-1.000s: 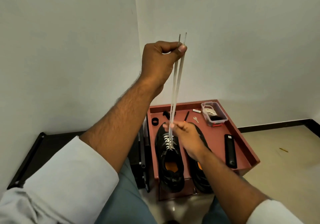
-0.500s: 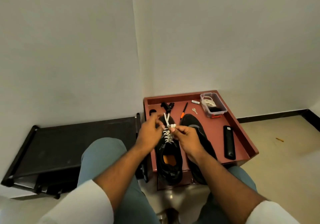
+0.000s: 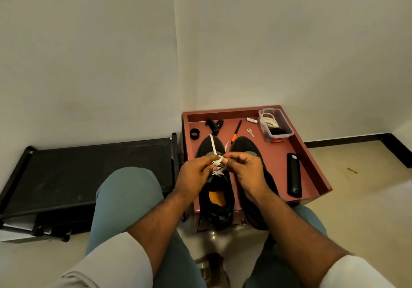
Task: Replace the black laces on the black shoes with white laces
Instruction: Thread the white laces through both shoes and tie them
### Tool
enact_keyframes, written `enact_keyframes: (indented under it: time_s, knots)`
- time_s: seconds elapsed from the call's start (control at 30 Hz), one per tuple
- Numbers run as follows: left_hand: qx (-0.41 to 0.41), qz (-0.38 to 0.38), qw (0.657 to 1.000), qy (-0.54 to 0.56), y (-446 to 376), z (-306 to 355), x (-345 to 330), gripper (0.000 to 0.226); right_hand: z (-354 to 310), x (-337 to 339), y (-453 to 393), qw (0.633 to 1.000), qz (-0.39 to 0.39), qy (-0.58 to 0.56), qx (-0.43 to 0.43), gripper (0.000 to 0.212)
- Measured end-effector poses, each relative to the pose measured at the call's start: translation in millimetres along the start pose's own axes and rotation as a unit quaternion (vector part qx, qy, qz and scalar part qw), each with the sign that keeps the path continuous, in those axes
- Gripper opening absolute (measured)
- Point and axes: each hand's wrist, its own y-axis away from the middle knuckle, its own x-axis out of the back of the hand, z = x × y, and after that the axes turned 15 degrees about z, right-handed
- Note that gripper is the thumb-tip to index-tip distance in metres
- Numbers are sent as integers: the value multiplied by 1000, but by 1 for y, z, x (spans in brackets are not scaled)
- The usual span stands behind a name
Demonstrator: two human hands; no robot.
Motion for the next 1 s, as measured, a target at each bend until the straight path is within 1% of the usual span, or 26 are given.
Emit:
enact_keyframes:
  time_s: [0.1,0.13,0.17,0.2,0.23,0.27,0.3,0.33,0.37,0.4,0.43,0.47,0.5,0.53,0.57,0.6,0.63,0.67,0.7,0.73,0.8,0.9,0.97,1.0]
  knots:
    - [-8,32,998,-49,-4,-7,1,24,4,10,-7,999,-21,48,6,22]
    - [5,50,997,-54,-5,-8,2,21,3,15,-10,995,-39,91,16,27]
    - [27,66,996,-55,-7,-8,4,18,4,20,-14,983,-58,167,46,30]
    - [51,76,994,-62,-10,-7,6,14,3,25,-19,953,-81,273,103,32]
    - [75,73,991,-80,-13,-7,9,10,3,29,-24,897,-112,390,174,30]
    - [98,56,987,-112,-15,-7,12,8,2,32,-29,829,-147,487,232,27]
    - [117,28,980,-156,-18,-9,15,7,1,35,-32,777,-171,548,258,23]
    - [134,-3,970,-201,-20,-12,18,9,0,38,-36,750,-182,577,267,21]
    - [151,-26,959,-238,-23,-14,21,13,1,41,-39,747,-180,580,270,19]
    - [167,-38,951,-256,-25,-17,23,16,2,43,-41,757,-171,569,274,16]
    - [180,-41,948,-259,-27,-20,25,19,3,46,-42,781,-157,544,265,13]
    - [183,-36,950,-251,-29,-21,26,22,2,47,-41,822,-140,499,238,8]
    - [173,-29,956,-237,-30,-23,26,24,0,47,-39,874,-126,432,183,6]
    - [147,-31,964,-218,-31,-24,25,25,-3,45,-34,922,-115,351,113,13]
    - [118,-47,973,-193,-31,-23,23,25,-5,42,-29,957,-114,264,46,19]
    - [90,-73,981,-155,-31,-22,21,25,-6,37,-24,976,-118,185,-5,24]
    - [70,-100,987,-106,-31,-19,17,26,-5,32,-20,984,-123,121,-38,30]
    - [70,-113,990,-43,-29,-16,11,26,-2,27,-15,988,-129,59,-64,34]
    - [88,-108,990,24,-26,-13,5,25,1,22,-12,988,-127,2,-91,35]
    - [125,-90,984,92,-24,-10,-1,23,4,16,-9,985,-113,-54,-120,32]
    - [216,-35,956,196,-20,-4,-10,22,10,7,-7,975,-63,-129,-167,26]
    - [316,43,912,259,-19,-7,-19,27,21,-4,-5,960,-17,-182,-213,22]
    - [357,54,887,287,-18,-10,-22,28,26,-9,-4,958,-6,-187,-219,20]
    - [365,49,883,291,-17,-11,-25,26,28,-10,-4,958,-2,-186,-218,20]
